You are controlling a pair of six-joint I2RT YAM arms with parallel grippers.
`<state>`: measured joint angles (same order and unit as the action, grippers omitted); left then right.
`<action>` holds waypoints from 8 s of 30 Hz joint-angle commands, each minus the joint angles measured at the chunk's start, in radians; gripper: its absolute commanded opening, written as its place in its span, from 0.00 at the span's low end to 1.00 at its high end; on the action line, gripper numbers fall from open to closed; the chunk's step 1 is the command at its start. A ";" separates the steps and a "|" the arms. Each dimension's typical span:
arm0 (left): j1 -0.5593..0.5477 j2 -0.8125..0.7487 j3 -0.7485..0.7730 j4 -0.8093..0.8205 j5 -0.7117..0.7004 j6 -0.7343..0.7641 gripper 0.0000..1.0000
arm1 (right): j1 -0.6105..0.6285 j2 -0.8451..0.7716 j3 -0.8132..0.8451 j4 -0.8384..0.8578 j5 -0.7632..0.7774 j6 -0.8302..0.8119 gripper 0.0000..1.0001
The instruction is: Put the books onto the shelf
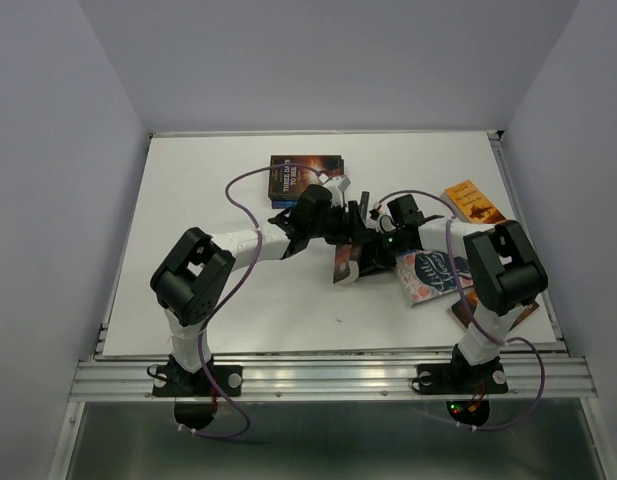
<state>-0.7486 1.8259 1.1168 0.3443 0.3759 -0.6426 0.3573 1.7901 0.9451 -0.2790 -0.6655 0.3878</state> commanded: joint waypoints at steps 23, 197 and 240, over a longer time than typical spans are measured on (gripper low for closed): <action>0.055 -0.441 0.063 -0.199 -0.511 0.012 0.00 | 0.039 -0.429 0.155 -0.069 0.679 0.080 1.00; 0.511 -0.336 0.214 -0.769 -0.697 -0.088 0.99 | -0.109 -0.108 0.300 -0.134 1.048 0.094 1.00; -0.017 -0.347 -0.353 -0.102 0.130 0.041 0.99 | -0.459 -0.532 -0.431 -0.039 0.363 0.410 1.00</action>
<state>-0.7261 1.4307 0.7292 0.1455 0.4122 -0.6197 -0.1612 1.2842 0.6003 -0.2333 -0.2268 0.6727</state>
